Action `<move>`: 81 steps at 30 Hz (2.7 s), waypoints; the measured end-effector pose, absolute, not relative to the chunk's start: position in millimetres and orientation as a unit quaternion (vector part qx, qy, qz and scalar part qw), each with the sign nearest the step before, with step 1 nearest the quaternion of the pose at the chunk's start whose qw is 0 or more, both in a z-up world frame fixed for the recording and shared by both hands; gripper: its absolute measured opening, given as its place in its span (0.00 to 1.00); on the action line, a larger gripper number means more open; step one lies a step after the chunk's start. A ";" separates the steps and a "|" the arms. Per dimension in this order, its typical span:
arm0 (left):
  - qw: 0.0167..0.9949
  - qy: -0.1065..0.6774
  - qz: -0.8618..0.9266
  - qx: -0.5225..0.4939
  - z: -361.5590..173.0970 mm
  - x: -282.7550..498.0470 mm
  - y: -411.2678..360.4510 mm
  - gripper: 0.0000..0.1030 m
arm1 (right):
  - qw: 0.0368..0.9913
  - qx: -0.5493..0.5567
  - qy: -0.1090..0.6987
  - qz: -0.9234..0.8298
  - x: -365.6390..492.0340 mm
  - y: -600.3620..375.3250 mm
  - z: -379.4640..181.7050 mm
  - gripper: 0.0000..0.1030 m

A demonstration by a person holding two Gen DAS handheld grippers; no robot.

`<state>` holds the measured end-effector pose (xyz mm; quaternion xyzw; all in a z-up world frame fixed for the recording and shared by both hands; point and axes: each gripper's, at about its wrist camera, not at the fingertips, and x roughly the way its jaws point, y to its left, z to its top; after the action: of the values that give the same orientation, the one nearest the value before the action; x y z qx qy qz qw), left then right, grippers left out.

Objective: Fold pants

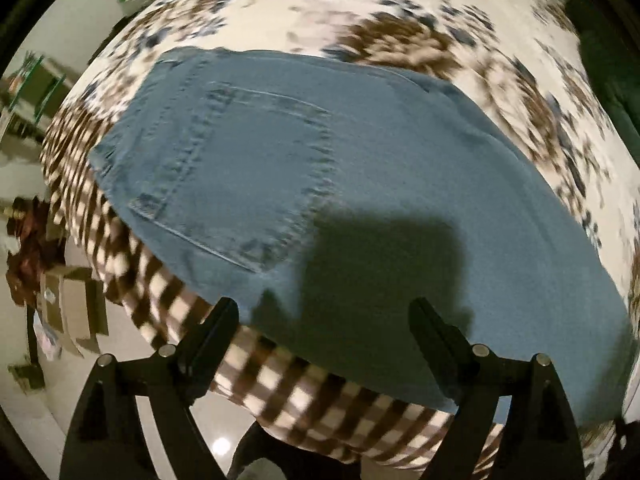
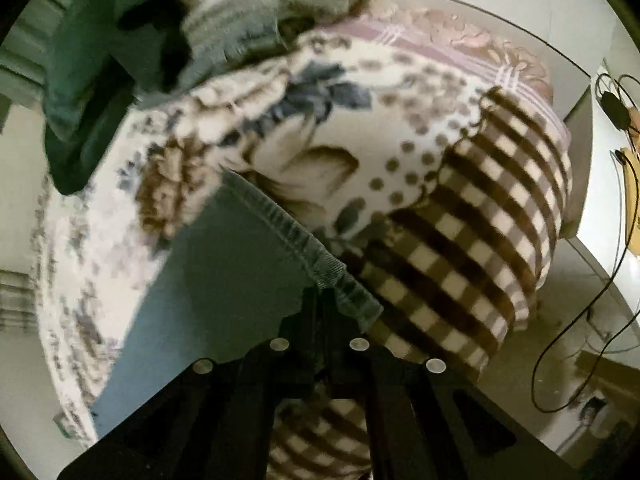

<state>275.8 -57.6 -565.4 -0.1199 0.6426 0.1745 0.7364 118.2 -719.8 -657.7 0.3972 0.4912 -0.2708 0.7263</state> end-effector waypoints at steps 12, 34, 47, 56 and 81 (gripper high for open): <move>0.723 0.666 0.142 -0.114 -579.5 267.2 -63.0 0.84 | 0.669 0.485 0.509 -0.241 88.0 -734.1 -689.5 0.46; 0.697 0.679 0.107 -0.205 -665.1 251.3 -29.1 1.00 | 0.682 0.588 0.413 -0.137 108.4 -722.0 -749.3 0.19; 0.712 0.667 0.131 -0.175 -670.2 242.9 -73.2 1.00 | 0.705 0.586 0.377 -0.135 137.7 -705.2 -746.8 0.06; 0.789 0.601 0.126 -0.035 -595.5 246.0 -105.5 1.00 | 0.790 0.479 0.370 -0.101 171.2 -643.2 -621.6 0.06; 0.770 0.610 0.166 -0.090 -576.9 219.8 29.7 1.00 | 0.803 0.145 0.574 0.076 246.4 -228.5 -665.0 0.11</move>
<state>219.8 29.7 -576.9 -0.0905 0.6099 0.1658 0.7697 246.4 -228.5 -665.0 0.1449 0.5737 0.0760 0.8025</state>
